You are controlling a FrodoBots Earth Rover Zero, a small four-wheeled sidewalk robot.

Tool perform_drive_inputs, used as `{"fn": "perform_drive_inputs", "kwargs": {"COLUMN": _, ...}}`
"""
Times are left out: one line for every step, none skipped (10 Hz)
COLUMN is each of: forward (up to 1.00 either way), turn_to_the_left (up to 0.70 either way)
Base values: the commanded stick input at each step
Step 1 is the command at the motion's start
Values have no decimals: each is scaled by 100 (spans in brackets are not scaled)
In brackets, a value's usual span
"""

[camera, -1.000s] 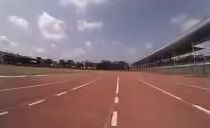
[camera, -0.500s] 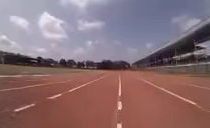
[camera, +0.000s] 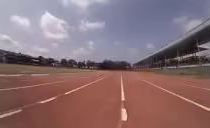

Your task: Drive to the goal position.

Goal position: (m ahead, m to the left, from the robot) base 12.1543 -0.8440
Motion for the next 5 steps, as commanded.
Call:
{"fn": "perform_drive_inputs", "kwargs": {"forward": 70, "turn_to_the_left": 0}}
{"fn": "perform_drive_inputs", "kwargs": {"forward": 70, "turn_to_the_left": 0}}
{"fn": "perform_drive_inputs", "kwargs": {"forward": 70, "turn_to_the_left": 0}}
{"fn": "perform_drive_inputs", "kwargs": {"forward": 70, "turn_to_the_left": 0}}
{"fn": "perform_drive_inputs", "kwargs": {"forward": 70, "turn_to_the_left": 0}}
